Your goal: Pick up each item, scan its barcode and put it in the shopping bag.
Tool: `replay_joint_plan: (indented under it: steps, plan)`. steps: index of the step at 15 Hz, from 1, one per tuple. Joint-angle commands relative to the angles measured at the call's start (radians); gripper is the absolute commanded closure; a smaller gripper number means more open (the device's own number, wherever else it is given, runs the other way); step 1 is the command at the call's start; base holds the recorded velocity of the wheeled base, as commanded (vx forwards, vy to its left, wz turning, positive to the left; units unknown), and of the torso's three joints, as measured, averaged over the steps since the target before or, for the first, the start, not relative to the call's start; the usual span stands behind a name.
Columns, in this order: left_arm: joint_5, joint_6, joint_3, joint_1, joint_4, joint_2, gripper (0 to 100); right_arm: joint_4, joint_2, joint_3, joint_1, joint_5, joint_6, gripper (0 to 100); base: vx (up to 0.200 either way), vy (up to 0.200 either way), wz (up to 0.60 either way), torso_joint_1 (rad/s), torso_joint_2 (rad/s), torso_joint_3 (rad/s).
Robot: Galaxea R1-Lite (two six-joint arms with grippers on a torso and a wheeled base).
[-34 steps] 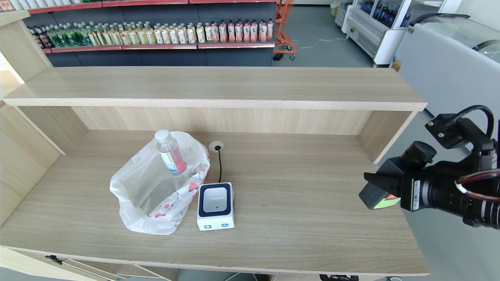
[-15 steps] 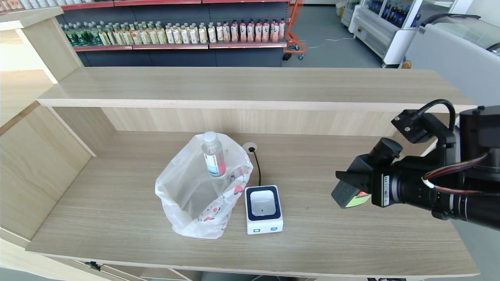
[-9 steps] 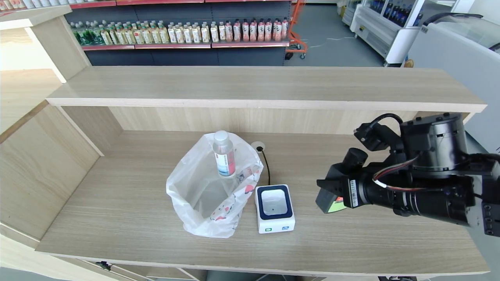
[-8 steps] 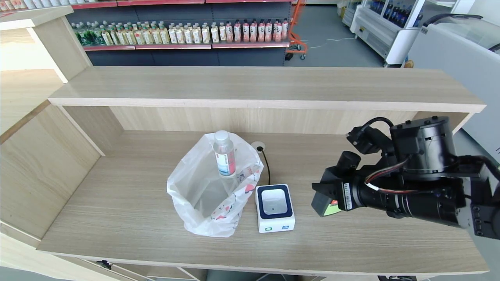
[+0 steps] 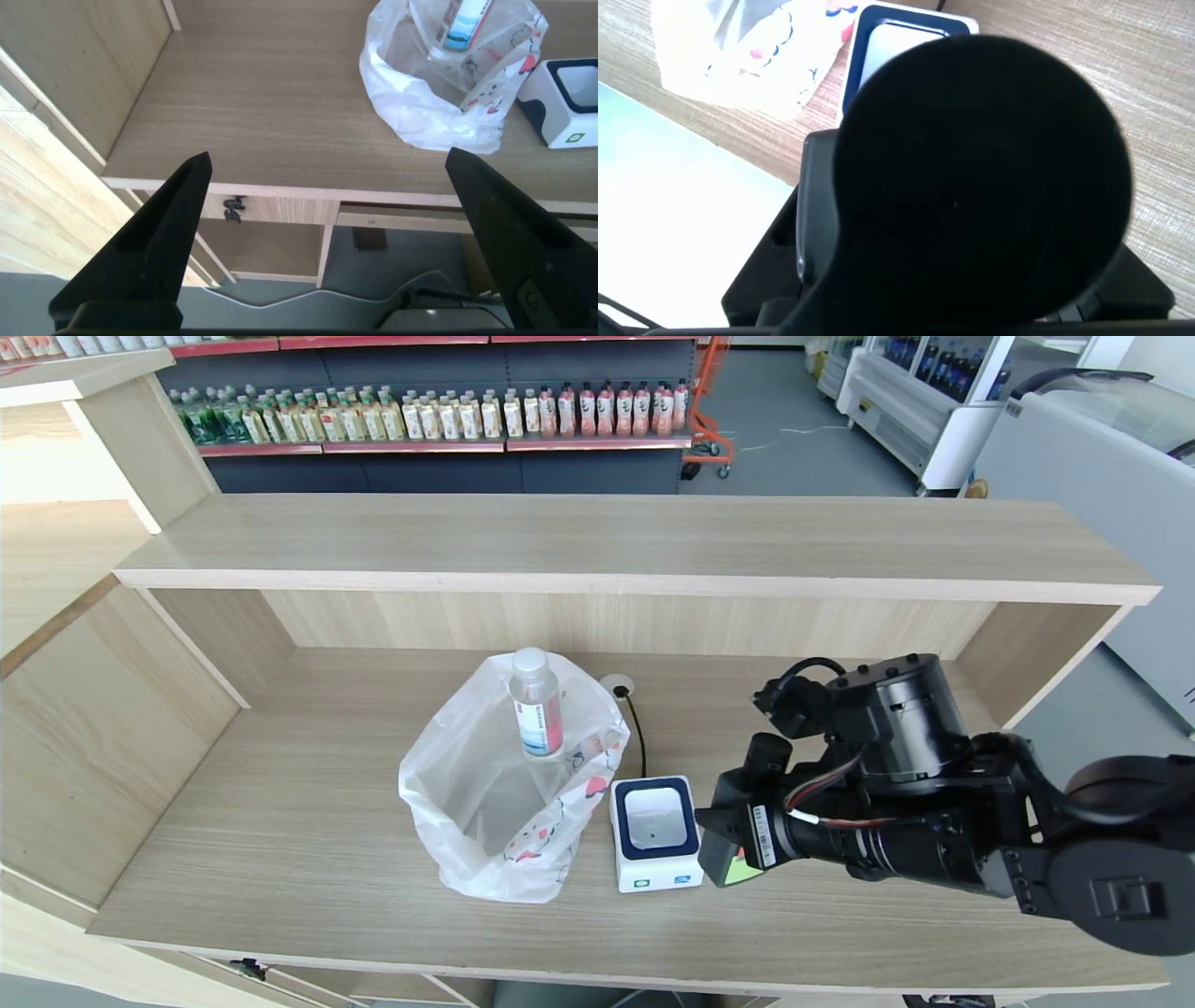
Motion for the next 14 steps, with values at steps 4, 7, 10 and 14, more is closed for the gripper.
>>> replay_joint_plan:
  steps: [4, 7, 10, 14]
  plan:
    - [0.000, 0.000, 0.001, 0.000, 0.000, 0.000, 0, -0.032, 0.111, -0.040, 0.008, -0.004, 0.000, 100, 0.000, 0.000, 0.00, 0.000, 0.00, 0.000]
    - [0.000, 0.000, 0.001, 0.000, 0.000, 0.000, 0, -0.040, 0.154, -0.069, 0.008, -0.015, 0.000, 100, 0.000, 0.000, 0.00, 0.000, 0.00, 0.000]
    - [0.000, 0.000, -0.001, 0.000, 0.000, 0.002, 0, -0.067, 0.191, -0.080, 0.008, -0.016, 0.000, 100, 0.000, 0.000, 0.00, 0.000, 0.00, 0.000]
    - [0.000, 0.000, -0.001, 0.000, 0.000, 0.000, 0, -0.113, 0.244, -0.098, 0.008, -0.015, 0.000, 100, 0.000, 0.000, 0.00, 0.000, 0.00, 0.000]
